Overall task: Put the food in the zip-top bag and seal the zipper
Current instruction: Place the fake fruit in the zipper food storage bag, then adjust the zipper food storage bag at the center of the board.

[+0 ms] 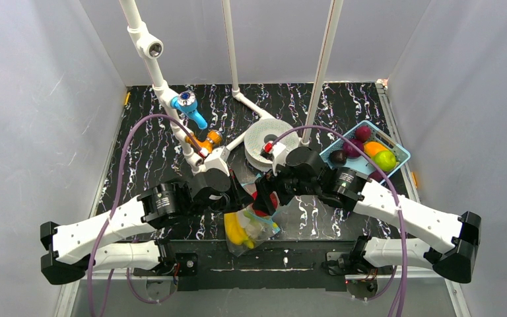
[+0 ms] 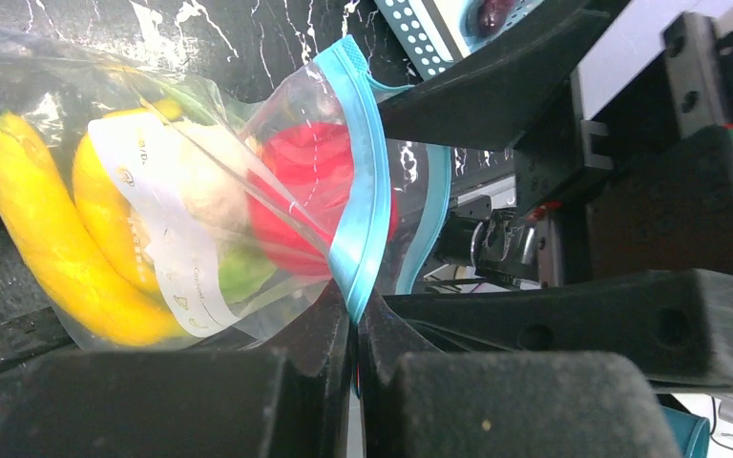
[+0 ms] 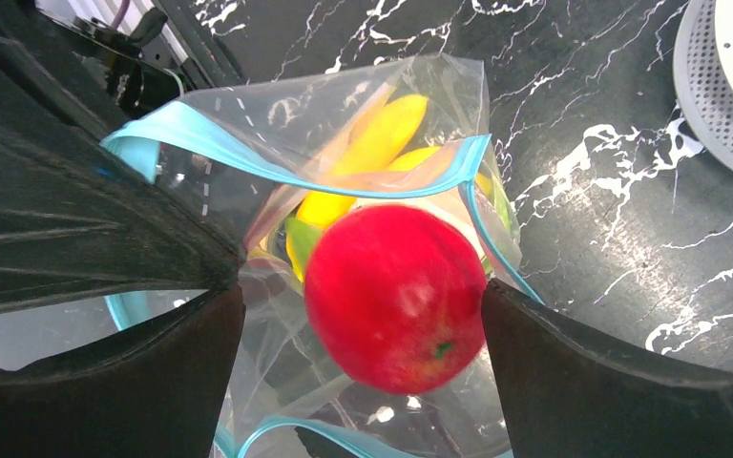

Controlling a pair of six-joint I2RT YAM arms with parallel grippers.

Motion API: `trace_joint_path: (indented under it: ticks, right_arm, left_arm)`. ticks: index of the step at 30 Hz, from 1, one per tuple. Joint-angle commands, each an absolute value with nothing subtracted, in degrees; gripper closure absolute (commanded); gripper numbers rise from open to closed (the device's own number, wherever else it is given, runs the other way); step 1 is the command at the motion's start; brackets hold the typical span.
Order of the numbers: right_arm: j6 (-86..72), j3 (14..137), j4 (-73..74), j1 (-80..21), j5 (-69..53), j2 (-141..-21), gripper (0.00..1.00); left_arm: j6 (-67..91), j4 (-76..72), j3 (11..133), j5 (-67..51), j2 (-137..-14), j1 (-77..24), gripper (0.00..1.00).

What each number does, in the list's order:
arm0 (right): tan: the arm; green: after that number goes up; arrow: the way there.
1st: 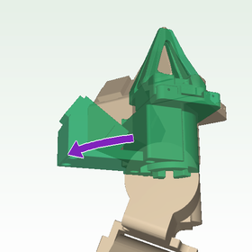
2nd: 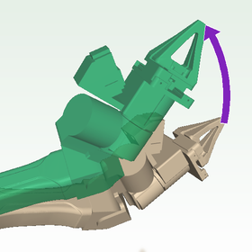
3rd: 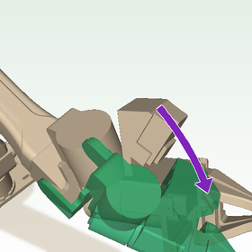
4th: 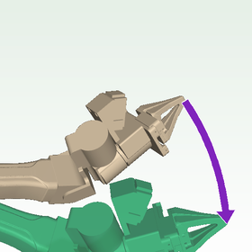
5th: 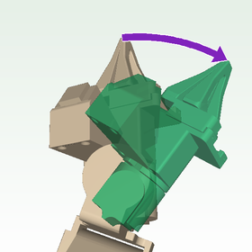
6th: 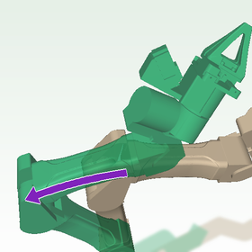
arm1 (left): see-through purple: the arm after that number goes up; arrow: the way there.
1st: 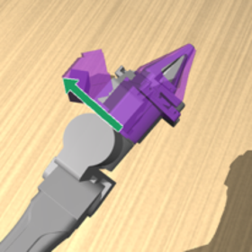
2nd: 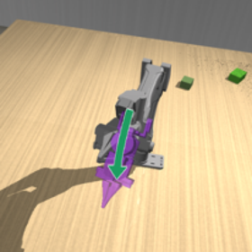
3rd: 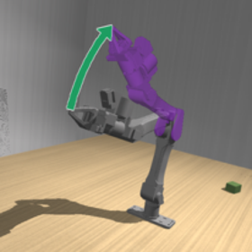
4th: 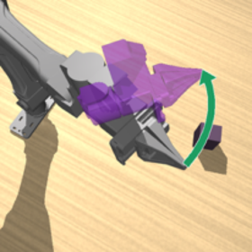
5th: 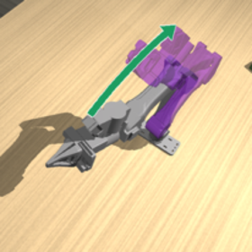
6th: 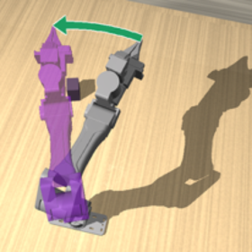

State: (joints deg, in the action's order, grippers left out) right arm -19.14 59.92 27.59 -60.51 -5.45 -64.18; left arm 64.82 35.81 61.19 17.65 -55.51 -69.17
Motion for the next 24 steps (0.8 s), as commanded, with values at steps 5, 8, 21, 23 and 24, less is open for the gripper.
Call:
trace_joint_path:
  ticks: [5, 8, 21, 23, 24]
  right_arm:
    - [-20.48, 67.43, 33.15, -60.91, 1.97, -58.74, 0.02]
    - [-23.99, 66.89, 37.81, -60.91, 10.80, -56.19, 0.02]
    - [-36.17, 60.28, 39.80, -60.91, 12.12, -57.48, 0.56]
    - [-35.49, 59.58, 39.34, -60.95, 11.88, -58.52, 0.62]
    - [-35.23, 59.32, 39.37, -60.91, 12.09, -58.92, 0.65]
  left_arm:
    - [66.04, 34.89, 59.24, 19.70, -51.83, -69.33, 1.00]
    - [66.20, 35.12, 58.90, 19.87, -50.77, -69.36, 1.00]
    - [65.40, 34.74, 58.97, 20.17, -51.46, -69.39, 1.00]
    - [65.83, 34.55, 58.59, 19.93, -51.53, -69.35, 1.00]
    - [66.09, 34.28, 58.23, 19.59, -51.51, -69.35, 1.00]
